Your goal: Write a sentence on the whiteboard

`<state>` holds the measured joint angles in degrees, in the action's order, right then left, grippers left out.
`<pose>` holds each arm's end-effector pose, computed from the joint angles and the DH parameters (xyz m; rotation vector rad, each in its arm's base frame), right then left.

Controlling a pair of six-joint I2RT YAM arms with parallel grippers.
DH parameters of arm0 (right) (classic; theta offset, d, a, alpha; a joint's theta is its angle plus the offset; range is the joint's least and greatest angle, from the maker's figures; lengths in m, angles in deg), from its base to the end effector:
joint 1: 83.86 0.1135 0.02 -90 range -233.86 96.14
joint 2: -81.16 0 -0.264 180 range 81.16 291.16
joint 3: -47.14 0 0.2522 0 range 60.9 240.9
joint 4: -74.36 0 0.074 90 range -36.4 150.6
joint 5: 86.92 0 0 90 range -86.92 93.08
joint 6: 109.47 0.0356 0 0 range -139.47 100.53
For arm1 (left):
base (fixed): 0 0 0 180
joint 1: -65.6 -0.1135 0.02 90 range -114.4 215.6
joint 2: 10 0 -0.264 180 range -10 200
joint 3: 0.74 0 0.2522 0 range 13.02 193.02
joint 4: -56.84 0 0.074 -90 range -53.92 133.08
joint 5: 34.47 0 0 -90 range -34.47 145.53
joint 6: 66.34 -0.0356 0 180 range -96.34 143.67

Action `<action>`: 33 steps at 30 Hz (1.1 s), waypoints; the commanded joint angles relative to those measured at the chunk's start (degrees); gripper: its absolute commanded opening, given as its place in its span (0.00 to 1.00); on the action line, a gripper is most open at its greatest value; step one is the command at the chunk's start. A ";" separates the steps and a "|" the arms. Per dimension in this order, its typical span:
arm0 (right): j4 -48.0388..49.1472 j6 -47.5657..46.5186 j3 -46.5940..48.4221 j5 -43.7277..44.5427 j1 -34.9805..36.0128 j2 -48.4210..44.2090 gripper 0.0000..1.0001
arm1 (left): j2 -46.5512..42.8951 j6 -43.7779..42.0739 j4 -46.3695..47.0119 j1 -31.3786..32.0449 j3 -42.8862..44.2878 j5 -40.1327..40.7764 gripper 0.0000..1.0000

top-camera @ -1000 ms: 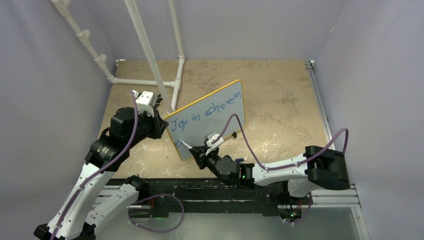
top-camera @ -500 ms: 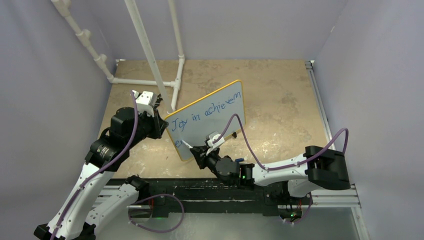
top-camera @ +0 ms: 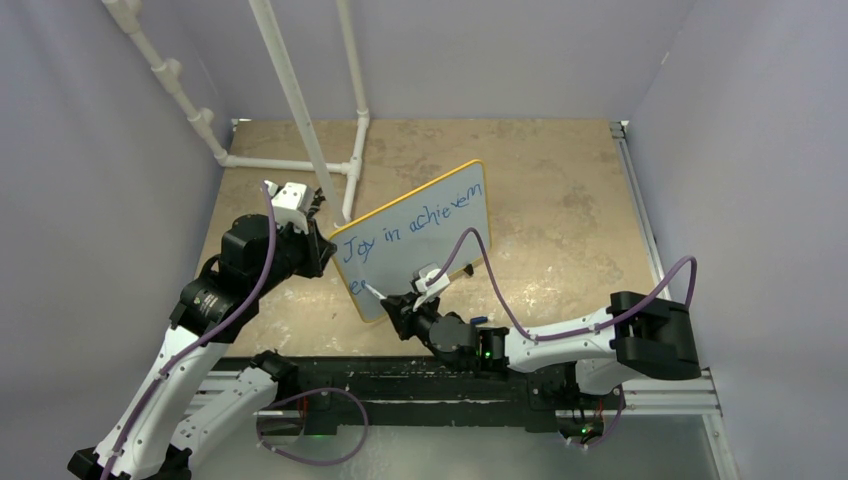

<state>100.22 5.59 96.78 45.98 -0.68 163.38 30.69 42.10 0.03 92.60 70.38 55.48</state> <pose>0.0592 0.2912 0.2276 -0.2928 1.6943 0.7956 0.1207 -0.0615 0.3647 0.1549 2.0619 -0.4962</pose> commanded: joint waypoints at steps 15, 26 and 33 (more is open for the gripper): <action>0.55 0.43 -2.81 2.57 1.02 -4.04 0.00 | -0.70 0.99 0.01 -0.11 0.64 -0.95 0.00; 4.72 -3.60 -1.55 3.13 1.03 -4.07 0.00 | -0.61 1.15 0.03 -0.11 0.60 -0.97 0.00; 5.38 -4.39 -0.70 2.06 1.02 -2.66 0.00 | -0.52 1.25 0.16 -0.11 0.38 -1.11 0.00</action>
<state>102.69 2.68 93.77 47.09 0.11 160.08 30.49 42.19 -0.17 92.60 70.38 54.76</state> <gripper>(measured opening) 0.118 0.131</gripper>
